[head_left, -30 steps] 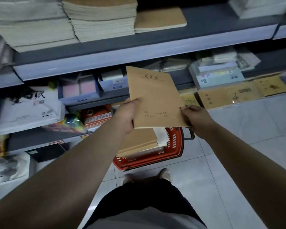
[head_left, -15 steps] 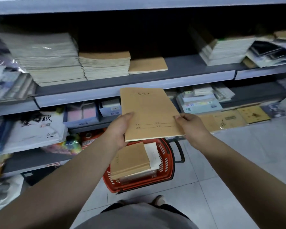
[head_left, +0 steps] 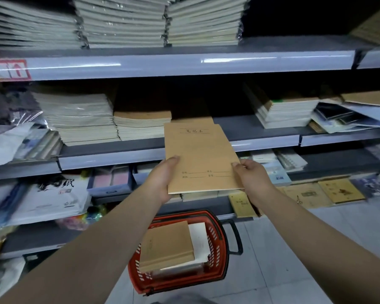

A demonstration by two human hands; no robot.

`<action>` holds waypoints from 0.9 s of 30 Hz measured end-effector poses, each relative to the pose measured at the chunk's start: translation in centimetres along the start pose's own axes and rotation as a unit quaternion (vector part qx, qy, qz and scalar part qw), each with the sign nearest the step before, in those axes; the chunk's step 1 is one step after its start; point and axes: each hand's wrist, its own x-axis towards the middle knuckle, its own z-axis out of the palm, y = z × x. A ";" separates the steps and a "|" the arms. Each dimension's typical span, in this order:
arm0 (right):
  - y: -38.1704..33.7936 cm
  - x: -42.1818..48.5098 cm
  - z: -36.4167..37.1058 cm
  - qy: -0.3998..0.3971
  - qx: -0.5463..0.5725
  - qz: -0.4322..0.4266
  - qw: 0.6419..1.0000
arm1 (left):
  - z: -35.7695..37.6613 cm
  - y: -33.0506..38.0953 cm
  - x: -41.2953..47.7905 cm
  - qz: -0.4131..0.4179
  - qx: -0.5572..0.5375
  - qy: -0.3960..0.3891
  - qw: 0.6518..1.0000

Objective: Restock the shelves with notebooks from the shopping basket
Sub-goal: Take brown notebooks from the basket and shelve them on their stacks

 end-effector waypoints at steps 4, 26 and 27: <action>0.0 1.7 -0.8 0.009 0.011 0.005 1.000 | 1.7 -0.2 1.0 -0.005 -0.006 0.008 1.000; 1.1 10.6 0.4 0.036 -0.027 0.037 0.998 | 3.0 1.6 7.8 -0.059 -0.025 -0.002 0.998; 1.2 10.9 0.7 0.038 -0.029 0.038 0.998 | 2.8 1.7 8.1 -0.061 -0.031 -0.007 0.998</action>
